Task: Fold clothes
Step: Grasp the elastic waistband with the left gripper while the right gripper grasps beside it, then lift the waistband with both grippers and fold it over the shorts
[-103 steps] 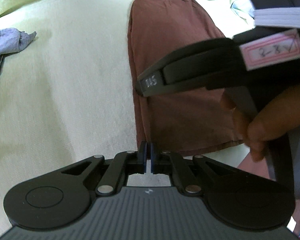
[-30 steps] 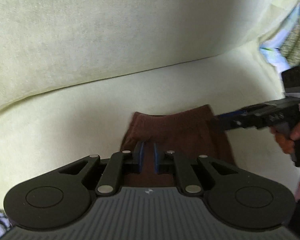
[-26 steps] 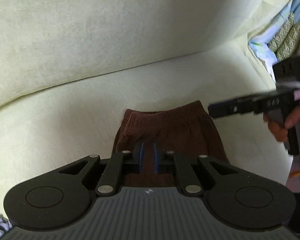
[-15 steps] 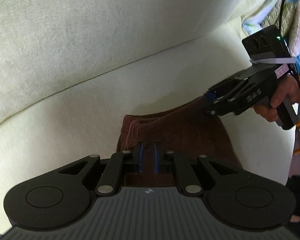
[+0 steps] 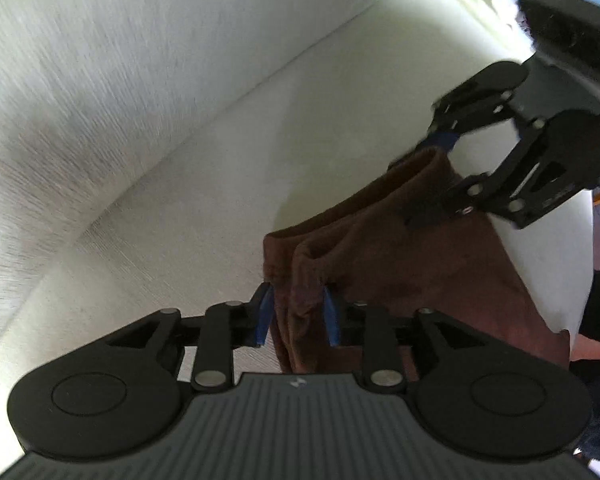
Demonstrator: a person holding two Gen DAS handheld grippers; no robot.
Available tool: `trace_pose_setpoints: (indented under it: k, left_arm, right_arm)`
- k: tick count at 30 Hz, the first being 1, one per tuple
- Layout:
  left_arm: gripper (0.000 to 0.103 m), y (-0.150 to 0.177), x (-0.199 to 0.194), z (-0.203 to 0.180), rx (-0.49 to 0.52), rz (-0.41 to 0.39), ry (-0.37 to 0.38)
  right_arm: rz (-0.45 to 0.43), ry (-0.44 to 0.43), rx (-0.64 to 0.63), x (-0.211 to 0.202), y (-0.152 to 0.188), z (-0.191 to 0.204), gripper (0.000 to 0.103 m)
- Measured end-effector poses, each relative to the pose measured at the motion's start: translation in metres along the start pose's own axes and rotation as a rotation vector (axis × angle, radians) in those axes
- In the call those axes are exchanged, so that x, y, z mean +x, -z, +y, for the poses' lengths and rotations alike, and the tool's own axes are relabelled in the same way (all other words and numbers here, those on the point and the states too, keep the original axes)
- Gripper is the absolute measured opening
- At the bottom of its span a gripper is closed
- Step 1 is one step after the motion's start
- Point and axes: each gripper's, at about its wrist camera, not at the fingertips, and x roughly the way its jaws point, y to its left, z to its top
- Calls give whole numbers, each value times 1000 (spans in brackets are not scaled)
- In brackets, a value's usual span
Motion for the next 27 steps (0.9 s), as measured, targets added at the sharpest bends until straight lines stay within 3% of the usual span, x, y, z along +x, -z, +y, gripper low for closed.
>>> trace_pose_setpoints:
  k: [2,3,6,13,14,16,20,27]
  left_arm:
    - [35,0,7,-1,11,3,-15]
    - [35,2,9,-1,12,-11,-17]
    - [38,7,9,5,-9,-39,-5]
    - [40,17,11,11,1,-86,6]
    - [40,19,12,13,1,-95,10]
    - [40,23,12,16,-5,-116,19]
    - [39,30,11,19,8,-149,30]
    - [41,25,6,19,160,-134,45]
  right_arm:
    - [-14,-13,11,-2,-8,-2,60]
    - [-14,-23,11,-1,-15,-1,61]
    - [30,-49,-54,16,-36,9,61]
    - [182,-76,-191,58,-49,22,59]
    - [186,-91,-200,59,-49,23,42]
    - [206,-96,-251,66,-50,28,28]
    - [204,-77,-375,64,-47,44,22]
    - [78,25,-754,46,-11,90,18]
